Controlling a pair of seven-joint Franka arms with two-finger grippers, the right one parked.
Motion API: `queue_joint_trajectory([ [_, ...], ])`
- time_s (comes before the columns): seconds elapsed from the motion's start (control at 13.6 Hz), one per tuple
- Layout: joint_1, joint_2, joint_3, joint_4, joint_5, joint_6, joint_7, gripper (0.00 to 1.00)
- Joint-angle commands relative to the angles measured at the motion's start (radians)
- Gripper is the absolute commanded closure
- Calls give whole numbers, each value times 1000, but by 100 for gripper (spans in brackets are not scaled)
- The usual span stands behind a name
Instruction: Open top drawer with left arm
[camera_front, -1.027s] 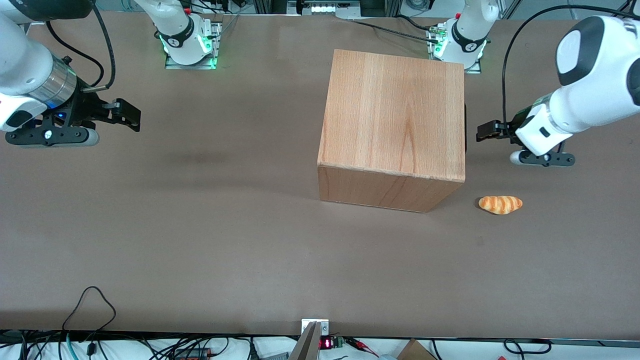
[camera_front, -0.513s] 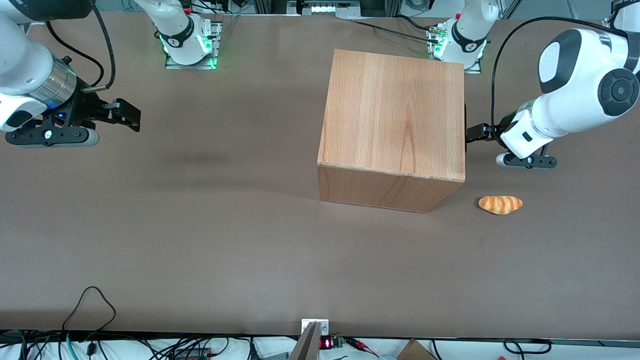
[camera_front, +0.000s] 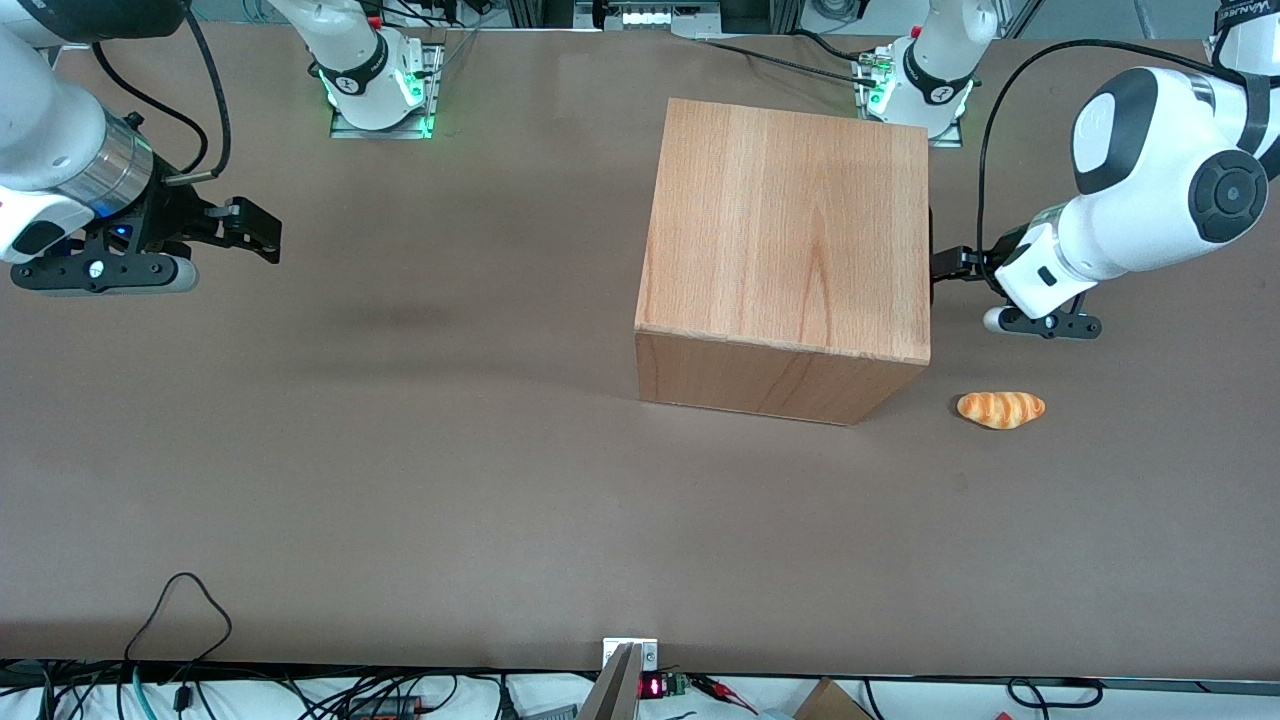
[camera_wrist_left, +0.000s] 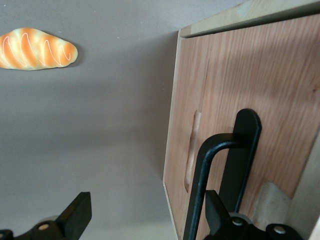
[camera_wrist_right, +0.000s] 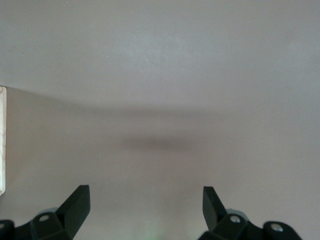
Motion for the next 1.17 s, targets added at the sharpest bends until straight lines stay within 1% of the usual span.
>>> queue_joint_trajectory([
  [0.0,1,5,-4,-16,-32,13,38,0],
  [0.66,1,23,-6,-20,-33,11,58,0],
  [0.81,1,25,-6,-23,-63,10,92,0],
  [1.1,1,32,-6,-25,-64,9,95,0],
])
